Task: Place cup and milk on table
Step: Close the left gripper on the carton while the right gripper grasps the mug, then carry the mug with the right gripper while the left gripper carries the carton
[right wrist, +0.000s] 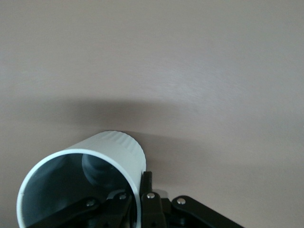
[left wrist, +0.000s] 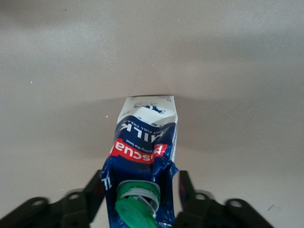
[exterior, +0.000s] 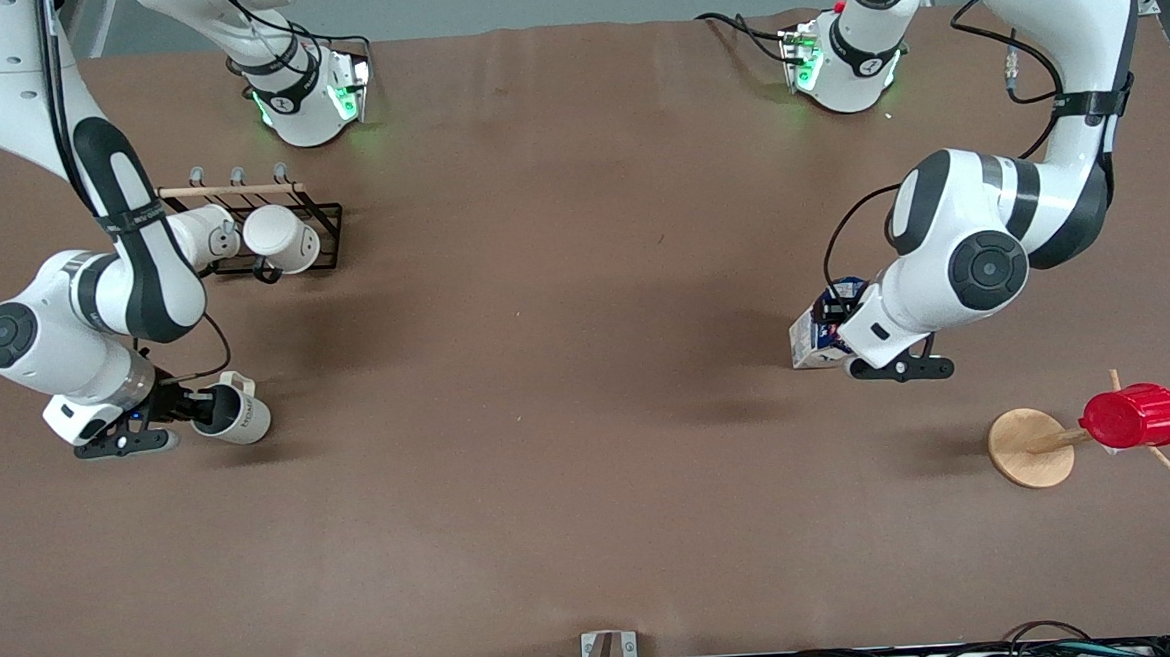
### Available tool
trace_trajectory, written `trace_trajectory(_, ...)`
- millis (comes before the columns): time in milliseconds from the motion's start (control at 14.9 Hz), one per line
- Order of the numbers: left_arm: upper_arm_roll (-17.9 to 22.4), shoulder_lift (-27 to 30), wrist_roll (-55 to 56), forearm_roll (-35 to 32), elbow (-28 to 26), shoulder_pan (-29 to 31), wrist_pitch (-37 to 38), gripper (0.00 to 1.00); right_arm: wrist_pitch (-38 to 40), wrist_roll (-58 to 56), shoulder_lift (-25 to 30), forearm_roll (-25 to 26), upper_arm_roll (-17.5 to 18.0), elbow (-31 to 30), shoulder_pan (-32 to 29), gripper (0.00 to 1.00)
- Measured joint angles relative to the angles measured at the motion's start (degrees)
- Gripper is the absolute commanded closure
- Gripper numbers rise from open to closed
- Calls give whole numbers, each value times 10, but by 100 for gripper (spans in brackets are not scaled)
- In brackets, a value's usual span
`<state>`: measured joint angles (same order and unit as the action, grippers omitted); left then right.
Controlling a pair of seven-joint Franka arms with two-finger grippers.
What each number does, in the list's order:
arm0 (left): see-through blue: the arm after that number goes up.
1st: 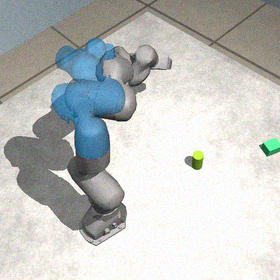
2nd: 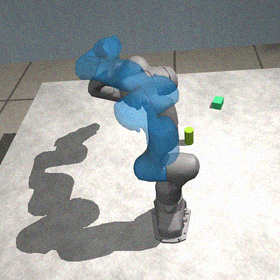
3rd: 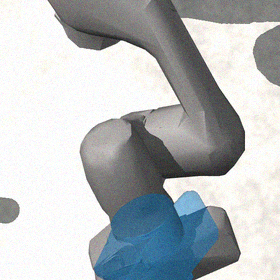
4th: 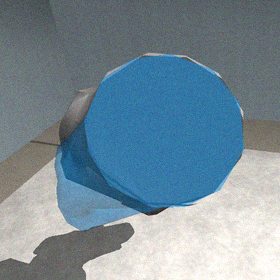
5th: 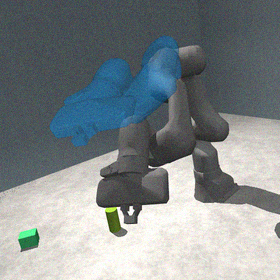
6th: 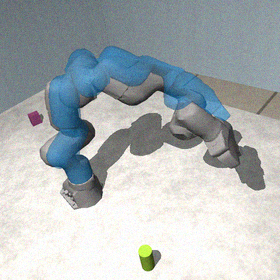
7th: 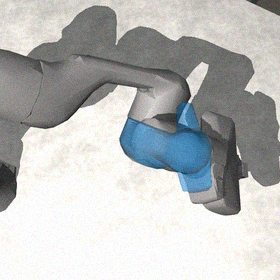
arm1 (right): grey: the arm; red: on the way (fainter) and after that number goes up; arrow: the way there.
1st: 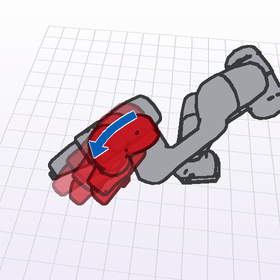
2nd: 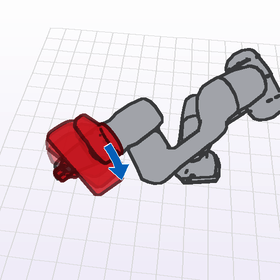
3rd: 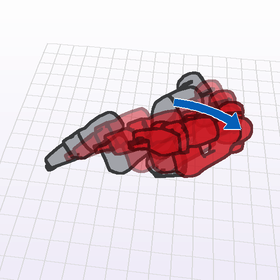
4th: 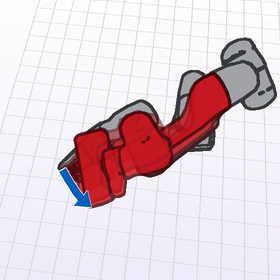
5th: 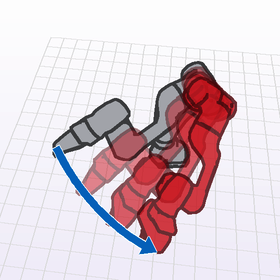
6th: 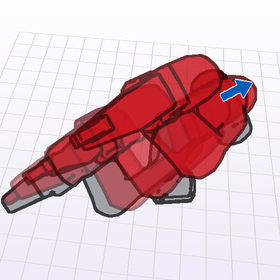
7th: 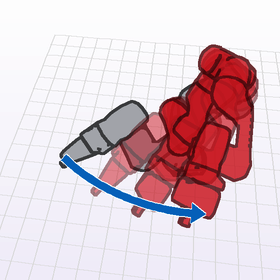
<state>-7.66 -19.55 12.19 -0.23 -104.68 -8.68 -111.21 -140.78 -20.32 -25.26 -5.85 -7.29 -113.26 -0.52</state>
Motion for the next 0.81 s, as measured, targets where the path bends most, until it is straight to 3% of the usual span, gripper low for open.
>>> trace_trajectory(134,0,1,0,0,-1,0,0,55,50,-28,23,-1,20,12,6,100)
trace_trajectory(336,0,2,0,0,-2,0,0,57,143,-9,59,-7,87,40,11,100)
trace_trajectory(604,0,3,0,0,-3,1,0,57,152,166,77,3,200,51,31,100)
trace_trajectory(805,0,4,0,0,-3,1,0,57,147,364,70,61,240,74,90,100)
